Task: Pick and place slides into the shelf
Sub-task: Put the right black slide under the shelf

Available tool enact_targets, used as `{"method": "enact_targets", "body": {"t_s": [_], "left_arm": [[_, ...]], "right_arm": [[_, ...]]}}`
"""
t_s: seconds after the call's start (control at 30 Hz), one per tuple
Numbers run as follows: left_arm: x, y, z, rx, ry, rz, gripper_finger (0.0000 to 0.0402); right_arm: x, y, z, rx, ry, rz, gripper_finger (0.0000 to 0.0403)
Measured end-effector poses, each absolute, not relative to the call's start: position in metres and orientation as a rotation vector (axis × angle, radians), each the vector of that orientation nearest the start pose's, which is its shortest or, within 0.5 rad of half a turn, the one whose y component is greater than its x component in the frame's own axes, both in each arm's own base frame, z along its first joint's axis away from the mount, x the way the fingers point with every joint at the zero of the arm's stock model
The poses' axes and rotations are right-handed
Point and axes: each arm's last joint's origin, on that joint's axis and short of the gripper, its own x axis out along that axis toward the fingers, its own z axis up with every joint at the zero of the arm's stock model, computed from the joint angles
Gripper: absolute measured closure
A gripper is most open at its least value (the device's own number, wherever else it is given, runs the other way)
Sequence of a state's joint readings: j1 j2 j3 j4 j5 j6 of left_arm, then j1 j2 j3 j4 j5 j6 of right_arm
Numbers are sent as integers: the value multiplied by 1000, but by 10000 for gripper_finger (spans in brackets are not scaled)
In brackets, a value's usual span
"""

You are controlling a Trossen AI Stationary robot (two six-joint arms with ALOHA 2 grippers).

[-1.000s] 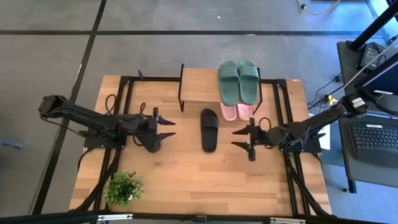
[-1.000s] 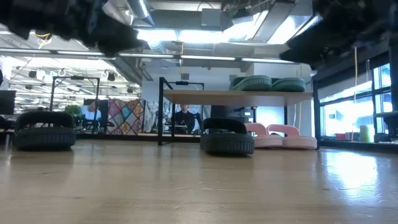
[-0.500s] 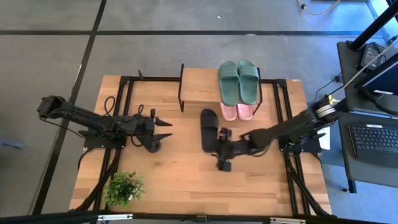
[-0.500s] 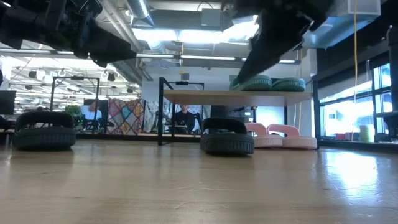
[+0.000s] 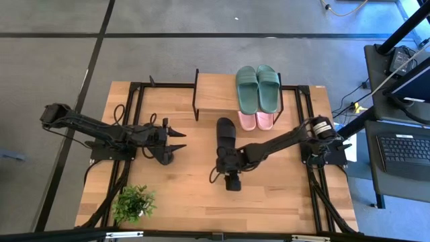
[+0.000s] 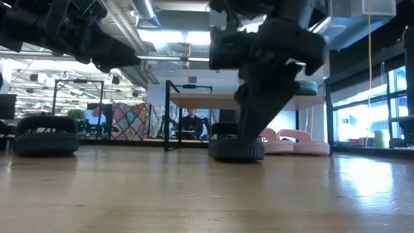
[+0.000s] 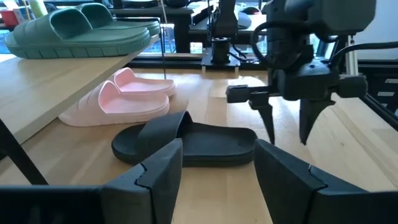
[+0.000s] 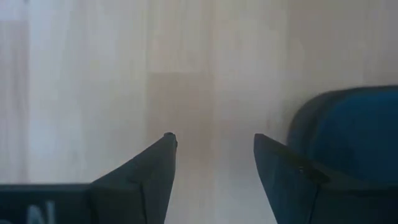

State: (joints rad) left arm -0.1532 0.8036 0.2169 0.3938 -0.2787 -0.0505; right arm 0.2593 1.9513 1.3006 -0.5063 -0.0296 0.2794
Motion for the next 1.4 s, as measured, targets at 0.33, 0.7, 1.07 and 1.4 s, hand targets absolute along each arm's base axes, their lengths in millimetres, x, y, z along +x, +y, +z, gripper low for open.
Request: {"method": "enact_targets", "body": {"t_s": [0.33, 0.7, 1.07, 1.4], "left_arm": [[167, -18, 188, -6, 201, 130, 212], [167, -18, 188, -5, 205, 130, 212], [167, -18, 188, -4, 205, 131, 212], [167, -18, 188, -4, 204, 131, 212]], "right_arm": [[381, 76, 157, 106, 1170, 19, 188], [386, 34, 157, 63, 1161, -117, 188], [383, -22, 155, 48, 1196, -281, 188], [380, -57, 156, 72, 1199, -334, 188]]}}
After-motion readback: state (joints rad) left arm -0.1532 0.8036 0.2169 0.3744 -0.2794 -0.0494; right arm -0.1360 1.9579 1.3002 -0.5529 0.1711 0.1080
